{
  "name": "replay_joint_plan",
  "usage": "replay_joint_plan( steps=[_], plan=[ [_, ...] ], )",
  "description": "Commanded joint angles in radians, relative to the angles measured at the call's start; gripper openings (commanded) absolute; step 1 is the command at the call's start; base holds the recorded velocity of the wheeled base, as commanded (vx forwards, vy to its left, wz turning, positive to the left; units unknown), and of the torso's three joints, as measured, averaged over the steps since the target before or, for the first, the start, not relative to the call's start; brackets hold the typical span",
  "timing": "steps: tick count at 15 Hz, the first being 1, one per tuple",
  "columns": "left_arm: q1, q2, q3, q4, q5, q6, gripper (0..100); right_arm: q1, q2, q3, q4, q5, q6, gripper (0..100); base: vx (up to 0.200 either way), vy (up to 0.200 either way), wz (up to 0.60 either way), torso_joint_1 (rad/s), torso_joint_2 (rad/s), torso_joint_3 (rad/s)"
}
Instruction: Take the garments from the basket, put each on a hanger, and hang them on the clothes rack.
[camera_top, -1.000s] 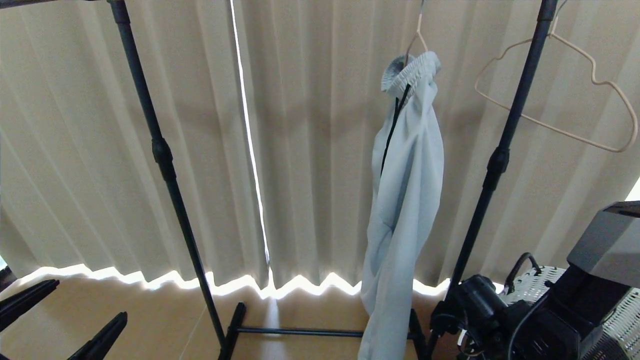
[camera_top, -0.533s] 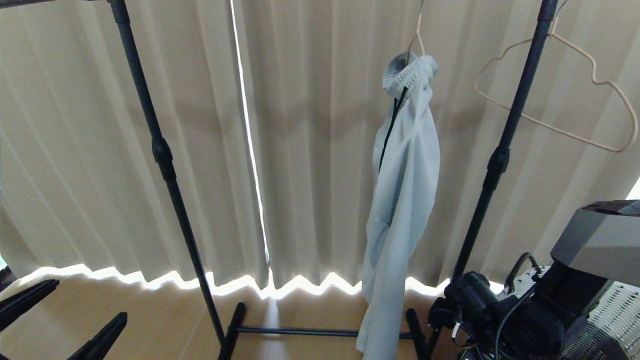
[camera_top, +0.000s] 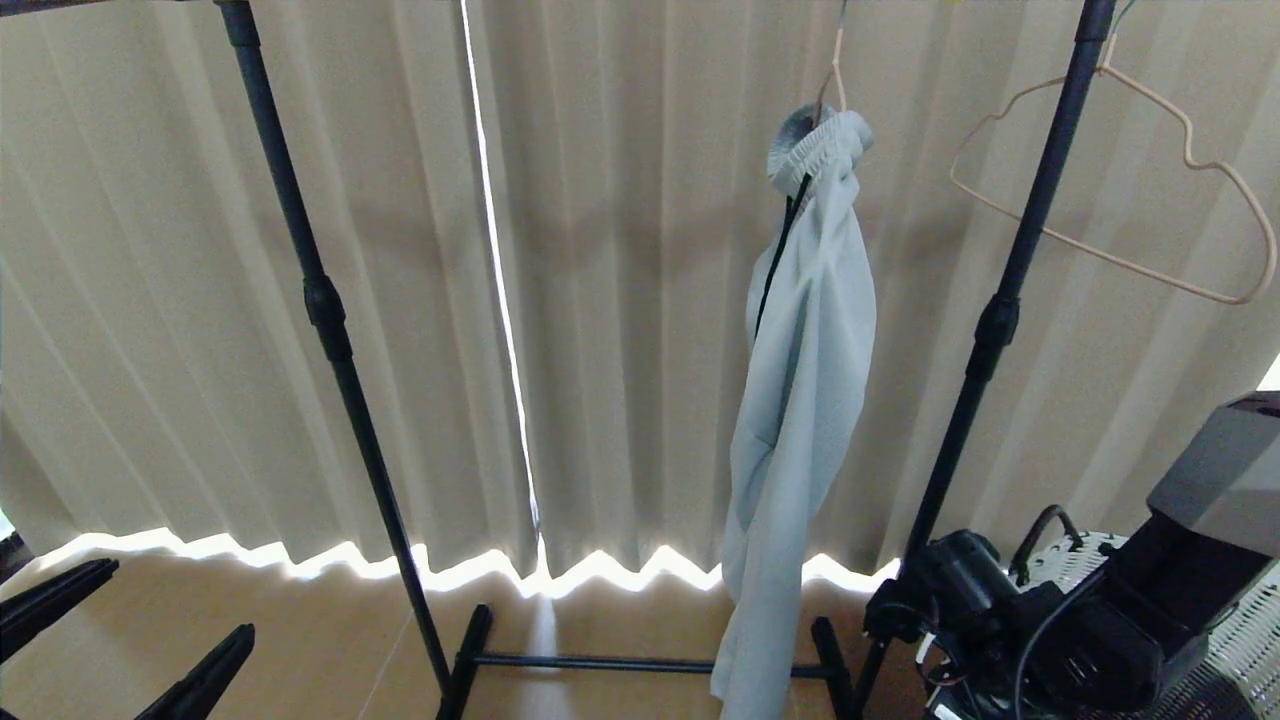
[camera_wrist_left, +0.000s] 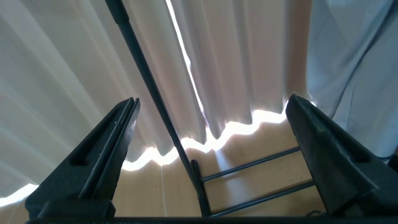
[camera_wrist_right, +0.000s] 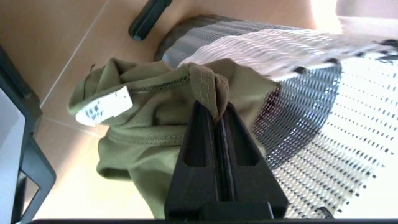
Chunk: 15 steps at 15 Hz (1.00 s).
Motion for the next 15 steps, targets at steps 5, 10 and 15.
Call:
replay_joint_plan(
  steps=[5,10,15],
  plan=[
    [-0.071,-0.004,0.000,0.000,-0.001,0.001,100,0.000,-0.546,0.102,0.000,0.020,0.027,0,0.000,0.000,0.00,0.000,0.00,0.000],
    [-0.402,0.027,-0.032,0.004,0.000,0.004,100,0.001,-0.860,0.105,-0.002,0.164,0.046,0,0.000,0.000,0.00,0.000,0.00,0.000],
    [-0.520,0.320,-0.236,0.006,0.002,0.044,100,0.006,-0.896,0.000,-0.002,0.356,0.046,0,0.000,0.000,0.00,0.000,0.00,0.000]
  ],
)
